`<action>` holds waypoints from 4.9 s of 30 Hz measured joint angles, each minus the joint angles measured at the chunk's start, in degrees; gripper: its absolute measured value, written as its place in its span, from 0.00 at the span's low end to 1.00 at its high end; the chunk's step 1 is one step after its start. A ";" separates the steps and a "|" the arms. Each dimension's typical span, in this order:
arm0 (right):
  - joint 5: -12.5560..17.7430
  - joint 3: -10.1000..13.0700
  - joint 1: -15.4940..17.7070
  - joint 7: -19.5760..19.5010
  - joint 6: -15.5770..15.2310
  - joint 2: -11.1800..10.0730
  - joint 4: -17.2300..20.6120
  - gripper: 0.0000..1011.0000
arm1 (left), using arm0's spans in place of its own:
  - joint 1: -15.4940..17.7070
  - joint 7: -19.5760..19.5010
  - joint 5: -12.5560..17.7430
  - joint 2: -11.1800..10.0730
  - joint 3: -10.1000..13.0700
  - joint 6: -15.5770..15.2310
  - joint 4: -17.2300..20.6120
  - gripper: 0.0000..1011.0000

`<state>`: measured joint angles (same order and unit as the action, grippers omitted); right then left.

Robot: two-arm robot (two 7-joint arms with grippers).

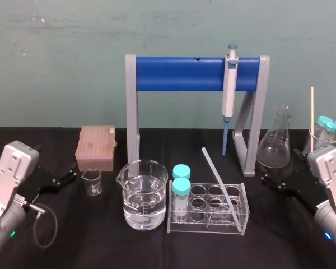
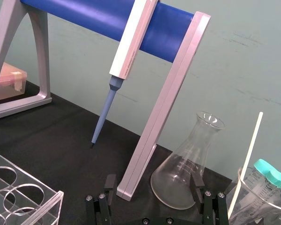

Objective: Pick up the stirring rod with one hand, then place it down.

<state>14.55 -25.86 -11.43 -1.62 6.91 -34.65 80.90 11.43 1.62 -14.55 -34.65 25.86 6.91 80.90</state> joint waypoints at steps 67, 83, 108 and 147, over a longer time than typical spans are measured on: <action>0.00 0.00 0.00 0.00 0.00 0.00 0.00 0.99 | 0.00 0.00 0.00 0.00 0.00 0.00 0.00 0.99; 0.19 2.26 1.18 0.08 2.14 0.10 1.24 0.99 | 0.00 0.00 0.00 0.00 0.00 0.00 0.00 0.99; 9.40 0.43 -2.52 24.38 6.37 1.63 4.04 0.99 | 0.00 0.00 0.00 0.00 0.00 0.00 0.00 0.99; 15.60 0.01 -8.86 35.64 -3.06 7.99 -5.92 0.99 | 0.00 0.00 0.00 0.00 0.00 0.00 0.00 0.99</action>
<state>30.15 -25.85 -20.29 34.02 3.85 -26.65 74.98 11.44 1.62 -14.55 -34.65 25.86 6.91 80.90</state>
